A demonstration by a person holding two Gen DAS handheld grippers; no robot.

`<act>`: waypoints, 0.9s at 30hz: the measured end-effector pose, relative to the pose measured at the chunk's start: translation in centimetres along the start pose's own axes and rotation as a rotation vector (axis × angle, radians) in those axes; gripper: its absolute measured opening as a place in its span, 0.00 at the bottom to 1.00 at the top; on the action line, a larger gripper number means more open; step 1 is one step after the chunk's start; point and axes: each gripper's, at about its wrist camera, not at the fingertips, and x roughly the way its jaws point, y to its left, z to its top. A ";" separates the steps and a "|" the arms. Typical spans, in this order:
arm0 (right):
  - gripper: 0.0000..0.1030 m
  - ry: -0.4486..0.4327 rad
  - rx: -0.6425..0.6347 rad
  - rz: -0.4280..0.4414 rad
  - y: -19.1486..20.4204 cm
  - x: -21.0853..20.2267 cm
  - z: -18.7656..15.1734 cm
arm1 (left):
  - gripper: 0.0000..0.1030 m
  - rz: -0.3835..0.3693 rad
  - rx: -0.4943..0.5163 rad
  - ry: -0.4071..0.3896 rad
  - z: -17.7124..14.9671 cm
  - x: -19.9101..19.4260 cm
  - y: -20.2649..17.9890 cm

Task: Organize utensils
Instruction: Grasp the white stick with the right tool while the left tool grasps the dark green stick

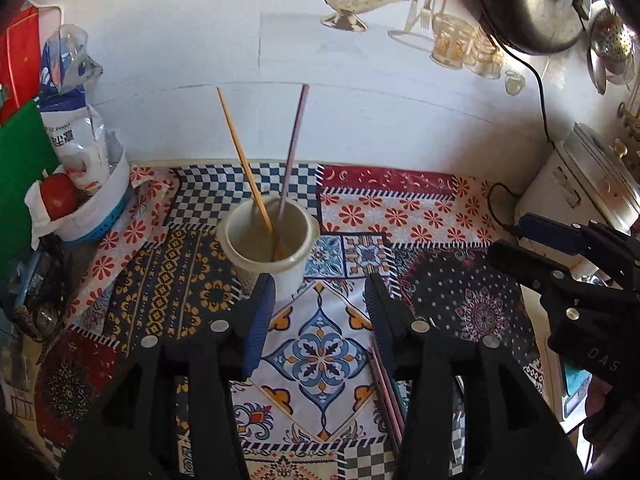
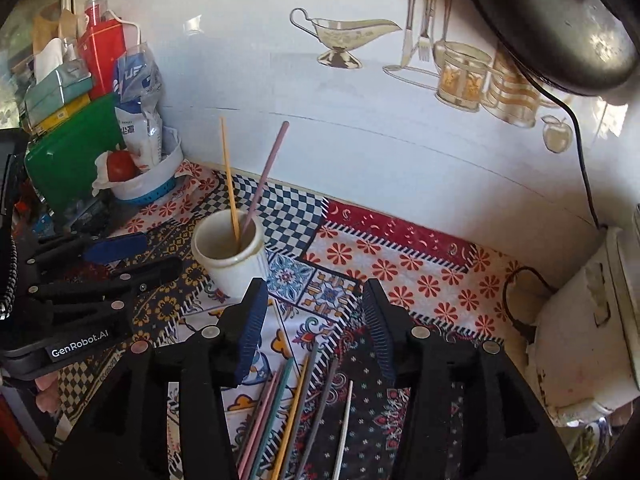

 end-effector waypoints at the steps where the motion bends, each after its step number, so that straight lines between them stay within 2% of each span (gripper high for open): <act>1: 0.44 0.010 0.009 -0.007 -0.4 -0.1 -0.6 | 0.45 -0.009 0.002 0.016 -0.4 0.4 -0.4; 7: 0.44 0.085 0.077 -0.048 -2.8 -0.3 -4.5 | 0.45 -0.035 0.025 0.117 -2.9 2.9 -2.6; 19: 0.44 0.278 0.200 -0.099 -7.0 1.1 -13.1 | 0.45 -0.049 0.041 0.351 -9.5 8.2 -3.8; 27: 0.44 0.354 0.166 -0.096 -5.9 3.0 -16.2 | 0.39 -0.066 0.120 0.430 -12.3 9.6 -5.3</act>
